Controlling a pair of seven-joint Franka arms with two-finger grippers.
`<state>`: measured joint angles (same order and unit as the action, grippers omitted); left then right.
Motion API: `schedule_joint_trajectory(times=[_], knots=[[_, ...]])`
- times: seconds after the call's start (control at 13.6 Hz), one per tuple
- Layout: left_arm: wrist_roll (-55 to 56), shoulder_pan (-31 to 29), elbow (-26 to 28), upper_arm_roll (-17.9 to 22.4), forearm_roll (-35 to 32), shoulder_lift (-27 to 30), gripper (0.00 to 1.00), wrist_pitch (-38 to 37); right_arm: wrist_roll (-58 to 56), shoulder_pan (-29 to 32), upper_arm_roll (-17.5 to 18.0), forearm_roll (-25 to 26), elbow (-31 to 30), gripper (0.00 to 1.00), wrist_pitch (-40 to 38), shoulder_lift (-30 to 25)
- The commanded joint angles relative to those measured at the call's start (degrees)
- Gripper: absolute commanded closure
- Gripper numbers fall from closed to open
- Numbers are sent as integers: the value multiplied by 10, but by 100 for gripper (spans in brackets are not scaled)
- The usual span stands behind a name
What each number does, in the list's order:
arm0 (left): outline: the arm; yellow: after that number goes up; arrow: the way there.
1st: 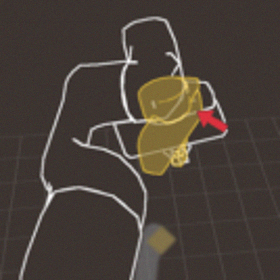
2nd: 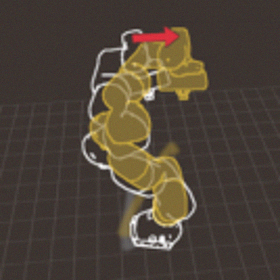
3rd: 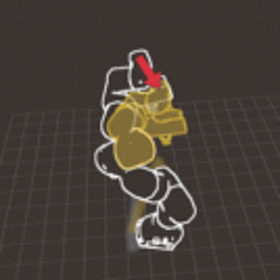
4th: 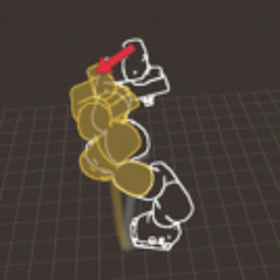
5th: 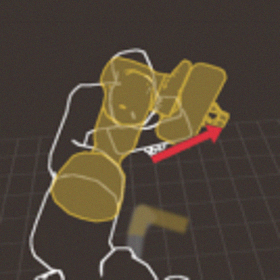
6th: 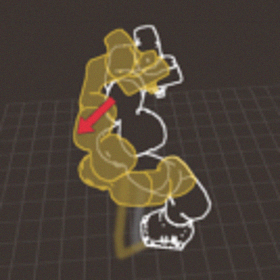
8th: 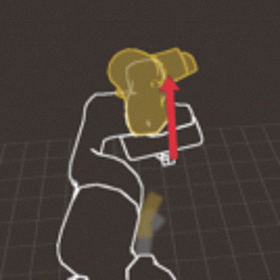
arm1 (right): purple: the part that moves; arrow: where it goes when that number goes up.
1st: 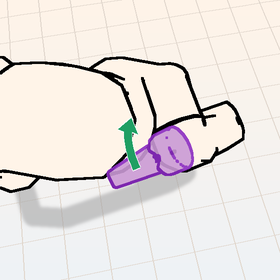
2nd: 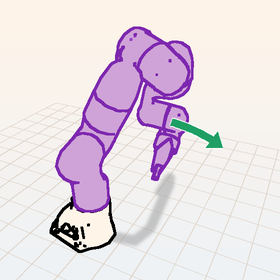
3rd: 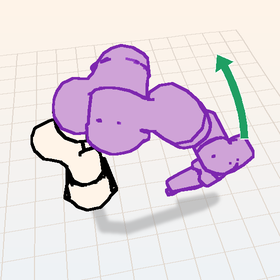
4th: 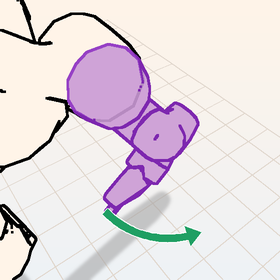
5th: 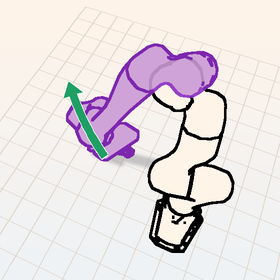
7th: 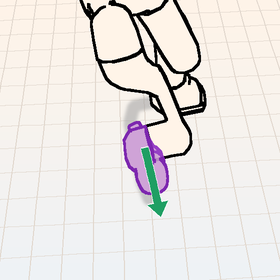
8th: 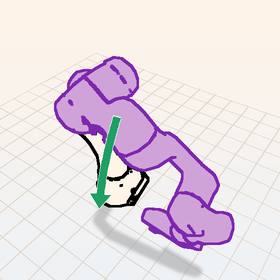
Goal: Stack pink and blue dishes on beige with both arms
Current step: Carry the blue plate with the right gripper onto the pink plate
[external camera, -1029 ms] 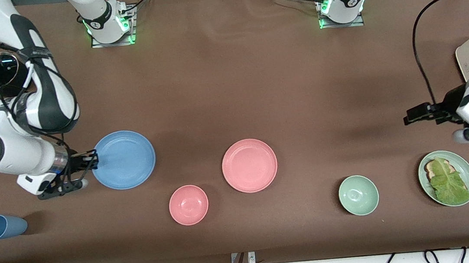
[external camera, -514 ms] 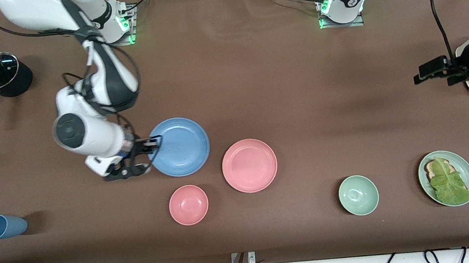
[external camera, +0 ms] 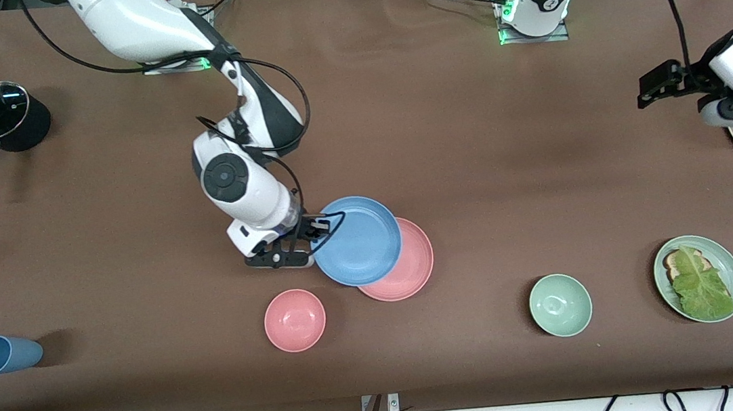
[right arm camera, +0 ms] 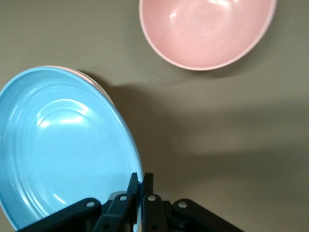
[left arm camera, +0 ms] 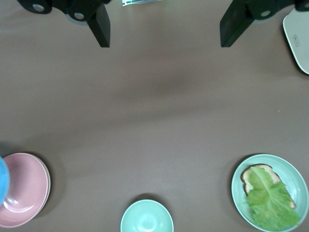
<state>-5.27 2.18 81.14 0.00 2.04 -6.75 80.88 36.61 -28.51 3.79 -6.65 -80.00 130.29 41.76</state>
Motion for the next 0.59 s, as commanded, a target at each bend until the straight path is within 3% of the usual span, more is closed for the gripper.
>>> schedule_joint_trajectory(times=[0.0,0.51], knots=[[47,-13,4,-5,-12,19,0,-1,48,-19,-4,-6,58,100,22,49],[69,-13,10,-5,-11,25,0,3,69,-30,-4,-7,94,100,51,88]])
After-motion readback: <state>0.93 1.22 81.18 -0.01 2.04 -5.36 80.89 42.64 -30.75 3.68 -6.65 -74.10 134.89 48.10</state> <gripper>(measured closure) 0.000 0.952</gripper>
